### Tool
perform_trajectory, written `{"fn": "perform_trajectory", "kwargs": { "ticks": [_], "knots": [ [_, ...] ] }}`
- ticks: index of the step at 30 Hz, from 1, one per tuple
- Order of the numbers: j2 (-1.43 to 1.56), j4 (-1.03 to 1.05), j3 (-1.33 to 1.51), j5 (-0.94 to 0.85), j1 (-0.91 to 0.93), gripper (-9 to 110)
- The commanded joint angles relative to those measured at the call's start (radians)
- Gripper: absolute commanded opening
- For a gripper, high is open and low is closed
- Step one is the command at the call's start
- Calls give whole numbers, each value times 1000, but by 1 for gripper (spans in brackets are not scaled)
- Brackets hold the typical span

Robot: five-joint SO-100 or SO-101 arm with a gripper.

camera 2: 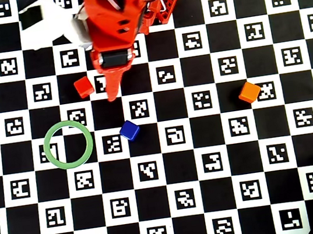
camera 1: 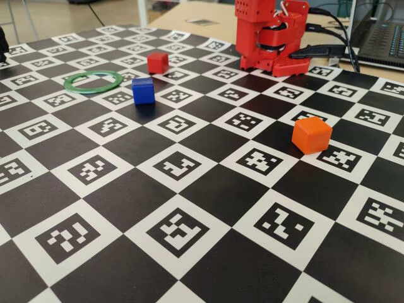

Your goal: Grab the red cube then put it in the green circle then put the blue cube on top and finally the orange cube on top

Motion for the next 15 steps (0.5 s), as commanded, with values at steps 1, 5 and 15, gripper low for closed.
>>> {"fn": "perform_trajectory", "kwargs": {
  "ticks": [1,5,15],
  "knots": [
    [-17,95,-11,-98,107,34],
    [-29,94,46,-176,178,37],
    [-66,55,146,-178,218,40]
  ]
}}
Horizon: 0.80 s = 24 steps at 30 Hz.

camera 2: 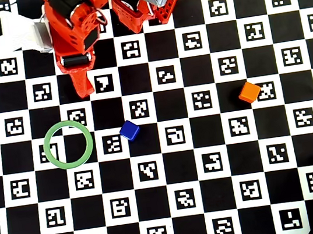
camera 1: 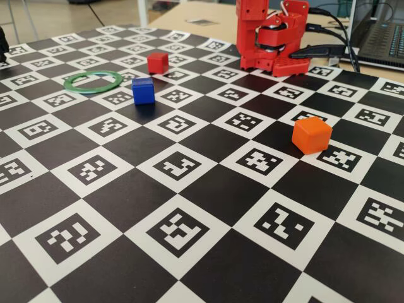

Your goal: Grab the red cube then put it in the green circle then put the blue cube on top and finally the orange cube on top

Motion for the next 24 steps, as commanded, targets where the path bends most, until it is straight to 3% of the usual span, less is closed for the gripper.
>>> {"fn": "perform_trajectory", "kwargs": {
  "ticks": [1,13,24],
  "knots": [
    [20,38,23,11,6,40],
    [3,-316,353,-52,18,41],
    [-51,-557,482,-77,18,41]
  ]
}}
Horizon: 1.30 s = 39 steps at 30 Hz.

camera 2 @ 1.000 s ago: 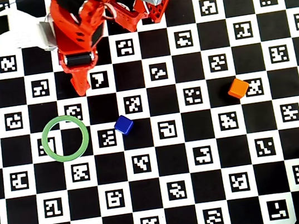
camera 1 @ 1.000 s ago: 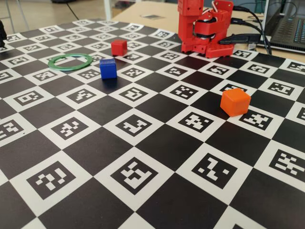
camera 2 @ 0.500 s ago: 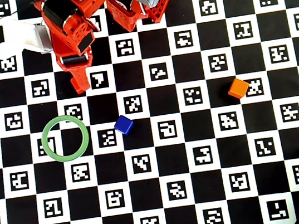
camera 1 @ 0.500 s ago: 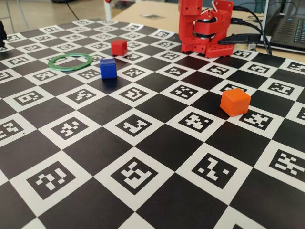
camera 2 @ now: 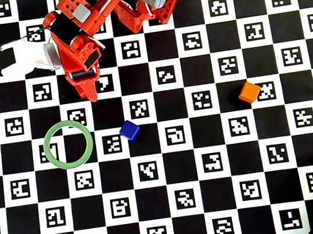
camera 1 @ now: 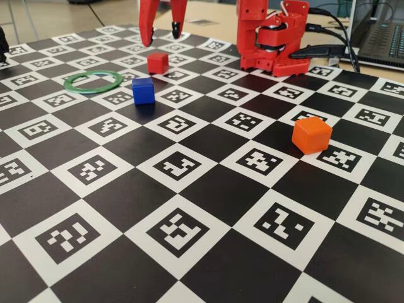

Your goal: Grab the red cube then put it in the green circle then put the blue cube on top and finally the orange cube on top

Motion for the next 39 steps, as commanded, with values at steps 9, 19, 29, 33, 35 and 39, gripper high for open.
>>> {"fn": "perform_trajectory", "kwargs": {
  "ticks": [9,19,29,33,35,39],
  "knots": [
    [-92,-176,31,-37,32,41],
    [-141,-241,49,-46,29,41],
    [-155,-273,51,-58,15,41],
    [-155,-270,54,-89,9,41],
    [-156,-270,55,-109,6,41],
    [-158,-270,57,-149,-8,41]
  ]
}}
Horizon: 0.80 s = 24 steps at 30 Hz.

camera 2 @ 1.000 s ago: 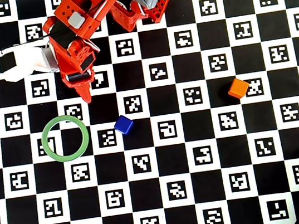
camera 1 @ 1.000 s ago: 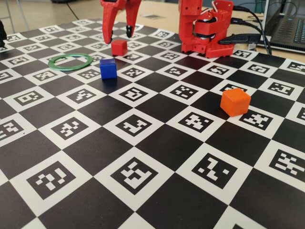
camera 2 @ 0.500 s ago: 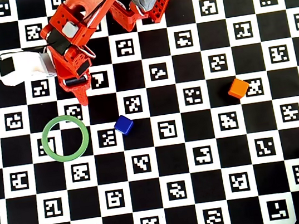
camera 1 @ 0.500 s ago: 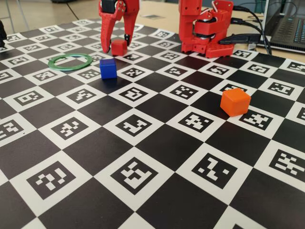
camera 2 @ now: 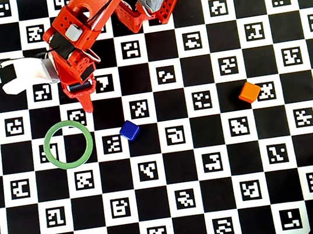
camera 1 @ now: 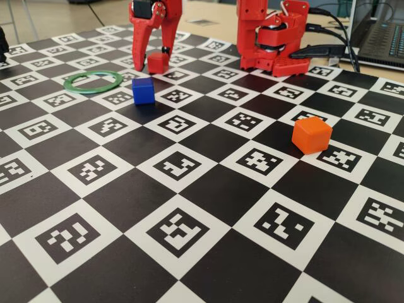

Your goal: Grab the red cube then put it in the green circle then put the blue cube on top and finally the orange cube on top

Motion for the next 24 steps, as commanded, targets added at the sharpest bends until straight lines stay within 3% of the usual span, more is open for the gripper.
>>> {"fn": "perform_trajectory", "kwargs": {
  "ticks": [1,24],
  "knots": [
    [6,-9,-6,-31,-17,41],
    [-20,-31,-25,-149,-34,41]
  ]
}}
